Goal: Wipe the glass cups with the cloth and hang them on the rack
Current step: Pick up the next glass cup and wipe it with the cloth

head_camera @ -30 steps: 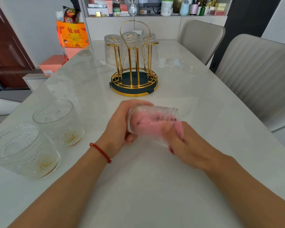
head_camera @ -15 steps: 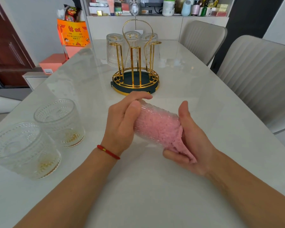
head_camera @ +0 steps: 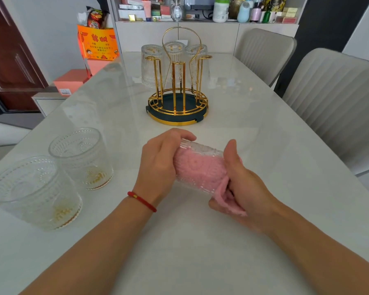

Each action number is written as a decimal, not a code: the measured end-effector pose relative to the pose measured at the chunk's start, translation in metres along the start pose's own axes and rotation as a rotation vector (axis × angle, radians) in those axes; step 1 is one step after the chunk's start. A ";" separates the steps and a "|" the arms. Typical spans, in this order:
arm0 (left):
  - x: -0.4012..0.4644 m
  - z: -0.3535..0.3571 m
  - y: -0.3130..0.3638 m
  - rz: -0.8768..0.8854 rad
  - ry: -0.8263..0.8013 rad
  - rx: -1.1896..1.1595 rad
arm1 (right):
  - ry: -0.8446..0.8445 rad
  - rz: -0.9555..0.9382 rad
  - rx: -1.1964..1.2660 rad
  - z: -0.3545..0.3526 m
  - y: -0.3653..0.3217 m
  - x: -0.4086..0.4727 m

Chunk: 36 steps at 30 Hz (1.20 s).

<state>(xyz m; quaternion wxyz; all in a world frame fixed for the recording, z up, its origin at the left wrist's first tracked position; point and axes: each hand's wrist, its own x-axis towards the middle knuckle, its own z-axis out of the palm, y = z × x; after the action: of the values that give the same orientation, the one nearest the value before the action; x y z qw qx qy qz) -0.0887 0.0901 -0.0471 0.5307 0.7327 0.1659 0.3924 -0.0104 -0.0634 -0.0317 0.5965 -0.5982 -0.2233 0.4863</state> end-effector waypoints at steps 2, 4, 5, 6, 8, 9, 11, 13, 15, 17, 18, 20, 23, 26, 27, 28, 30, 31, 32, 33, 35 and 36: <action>0.001 -0.002 -0.002 0.107 -0.008 0.008 | -0.103 -0.001 0.284 0.002 -0.003 0.002; 0.002 -0.003 -0.002 0.219 -0.033 0.035 | -0.169 0.016 0.462 0.000 -0.006 0.001; 0.003 -0.004 -0.001 0.258 -0.050 0.037 | -0.185 0.019 0.485 -0.003 -0.007 0.001; 0.003 -0.004 0.000 0.279 -0.066 0.036 | -0.181 0.016 0.442 -0.006 -0.009 0.002; 0.002 -0.002 0.005 0.188 -0.114 -0.007 | -0.084 -0.028 0.124 -0.010 -0.010 0.003; 0.003 -0.001 0.008 0.051 -0.138 -0.057 | -0.013 -0.074 -0.134 -0.012 -0.008 0.003; 0.003 0.002 0.014 -0.265 -0.188 -0.160 | 0.079 -0.267 -0.545 -0.011 -0.005 0.001; 0.003 0.004 0.015 -0.398 -0.193 -0.138 | 0.033 -0.407 -0.646 -0.007 -0.002 -0.002; 0.001 0.005 0.015 -0.408 -0.158 -0.096 | -0.005 -0.405 -0.607 -0.003 -0.001 -0.004; 0.001 0.006 0.012 -0.383 -0.117 -0.093 | 0.072 -0.374 -0.535 0.002 -0.005 -0.006; 0.002 0.007 0.012 -0.374 -0.101 -0.087 | 0.088 -0.333 -0.523 0.003 -0.006 -0.006; 0.002 0.008 0.012 -0.368 -0.078 -0.072 | 0.094 -0.260 -0.522 0.004 -0.007 -0.007; 0.003 0.007 0.013 -0.388 -0.044 -0.125 | 0.086 -0.205 -0.535 0.005 -0.010 -0.006; 0.003 0.006 0.011 -0.359 -0.015 -0.118 | 0.094 -0.141 -0.490 0.005 -0.010 -0.004; 0.002 0.006 0.008 -0.322 -0.012 -0.096 | 0.104 -0.103 -0.439 0.006 -0.009 -0.003; 0.002 0.005 0.005 -0.272 -0.008 -0.078 | 0.113 -0.066 -0.369 0.005 -0.007 -0.001; 0.002 0.005 0.000 -0.146 -0.001 -0.036 | 0.064 -0.014 -0.153 0.001 -0.003 0.004; 0.002 0.004 -0.003 -0.079 0.005 -0.011 | 0.008 -0.005 -0.001 0.000 -0.003 0.005; 0.003 0.003 -0.005 -0.010 0.009 0.005 | -0.054 0.001 0.158 0.000 -0.004 0.006; 0.004 0.002 -0.007 0.063 0.007 0.018 | -0.116 0.010 0.310 0.001 -0.006 0.006; 0.005 0.002 -0.007 0.186 -0.004 0.046 | -0.189 0.005 0.498 -0.002 -0.004 0.007; 0.004 0.001 -0.008 0.222 -0.014 0.051 | -0.203 -0.006 0.519 -0.004 -0.005 0.008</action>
<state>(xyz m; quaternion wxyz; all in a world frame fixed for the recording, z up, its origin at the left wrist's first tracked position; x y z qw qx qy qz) -0.0837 0.0949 -0.0524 0.4664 0.7625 0.0901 0.4392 -0.0027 -0.0578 -0.0306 0.7056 -0.3730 -0.1518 0.5831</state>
